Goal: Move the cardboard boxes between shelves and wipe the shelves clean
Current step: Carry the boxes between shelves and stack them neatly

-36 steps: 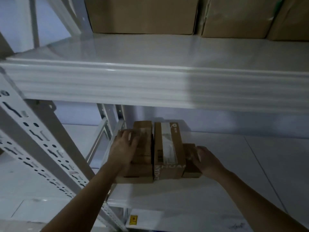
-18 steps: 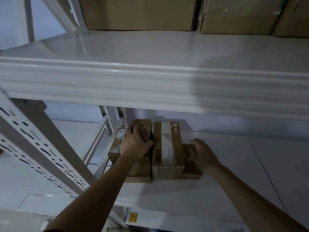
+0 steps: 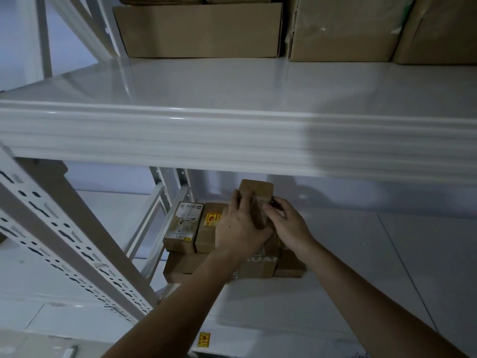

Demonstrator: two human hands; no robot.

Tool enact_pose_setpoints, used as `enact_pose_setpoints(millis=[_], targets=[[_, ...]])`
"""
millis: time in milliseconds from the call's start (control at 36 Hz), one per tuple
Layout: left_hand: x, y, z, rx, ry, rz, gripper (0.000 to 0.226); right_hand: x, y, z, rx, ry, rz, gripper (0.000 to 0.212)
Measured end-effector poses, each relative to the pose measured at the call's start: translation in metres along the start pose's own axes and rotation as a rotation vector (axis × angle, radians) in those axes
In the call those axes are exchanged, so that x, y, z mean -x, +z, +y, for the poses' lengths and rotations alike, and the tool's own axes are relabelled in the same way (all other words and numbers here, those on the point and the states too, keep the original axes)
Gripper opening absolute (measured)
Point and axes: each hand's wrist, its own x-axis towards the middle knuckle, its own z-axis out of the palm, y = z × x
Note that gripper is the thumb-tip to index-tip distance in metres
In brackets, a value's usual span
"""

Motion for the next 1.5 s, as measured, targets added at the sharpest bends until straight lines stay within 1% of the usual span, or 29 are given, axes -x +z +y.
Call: enact_pose_setpoints(millis=[56,111,194,250,333,417,472,500,556,583,611,667,722,778,806,861,917,1000,1083,1139,1361,1500], targets=[[0.003,0.008,0.007,-0.007,0.013,0.003,0.095,0.001,0.000,0.002,-0.037,0.020,0.006,0.032],[0.006,0.014,0.013,0.025,0.029,-0.005,0.097,0.003,-0.002,0.004,-0.075,0.043,0.025,0.031],[0.012,0.017,0.021,0.108,0.094,-0.055,0.107,0.003,-0.009,0.005,-0.110,0.091,0.049,0.048],[0.015,0.016,0.026,0.218,0.135,-0.118,0.111,0.004,-0.017,0.005,-0.107,0.095,0.054,0.057],[0.020,0.010,0.031,0.435,0.186,-0.196,0.105,0.004,-0.032,0.007,-0.067,0.060,0.055,0.065],[0.026,-0.001,0.035,0.626,0.183,-0.274,0.099,0.004,-0.042,0.012,0.020,0.024,0.027,0.084],[0.028,-0.005,0.031,0.708,0.163,-0.320,0.095,0.005,-0.046,0.013,0.055,0.003,-0.001,0.081],[0.028,-0.007,0.027,0.704,0.155,-0.324,0.092,0.004,-0.047,0.013,0.084,-0.004,-0.008,0.077],[0.029,-0.015,0.019,0.629,0.136,-0.316,0.078,0.003,-0.046,0.013,0.150,-0.012,-0.004,0.075],[0.028,-0.019,0.011,0.545,0.123,-0.298,0.068,0.003,-0.046,0.014,0.198,-0.018,0.006,0.077],[0.025,-0.023,0.002,0.438,0.116,-0.254,0.059,0.002,-0.046,0.015,0.236,-0.024,0.005,0.084],[0.016,-0.027,-0.029,0.205,0.127,-0.082,0.042,0.003,-0.047,0.017,0.298,-0.021,-0.025,0.099],[0.008,-0.029,-0.061,0.066,0.127,0.082,0.034,0.009,-0.049,0.011,0.321,-0.047,-0.048,0.099],[0.000,-0.030,-0.091,-0.095,0.056,0.154,0.041,0.013,-0.050,0.011,0.331,-0.089,-0.041,0.089],[-0.001,-0.031,-0.102,-0.166,-0.032,0.150,0.048,0.015,-0.050,0.010,0.330,-0.105,-0.040,0.085],[-0.004,-0.029,-0.122,-0.253,-0.178,0.088,0.064,0.016,-0.049,0.012,0.344,-0.111,-0.034,0.085],[-0.005,-0.025,-0.136,-0.284,-0.247,0.013,0.070,0.018,-0.048,0.012,0.374,-0.100,-0.033,0.088],[-0.003,-0.016,-0.153,-0.272,-0.277,-0.036,0.063,0.021,-0.048,0.012,0.464,-0.099,-0.020,0.085],[0.000,-0.011,-0.164,-0.238,-0.343,-0.081,0.068,0.021,-0.047,0.014,0.533,-0.098,-0.019,0.083],[0.000,-0.008,-0.168,-0.226,-0.355,-0.076,0.070,0.022,-0.047,0.015,0.564,-0.089,-0.020,0.082],[-0.012,-0.006,-0.168,-0.240,-0.377,-0.035,0.050,0.027,-0.047,0.023,0.575,-0.059,-0.008,0.081],[-0.015,-0.012,-0.159,-0.241,-0.351,0.018,0.046,0.029,-0.046,0.022,0.611,-0.055,-0.006,0.081]])
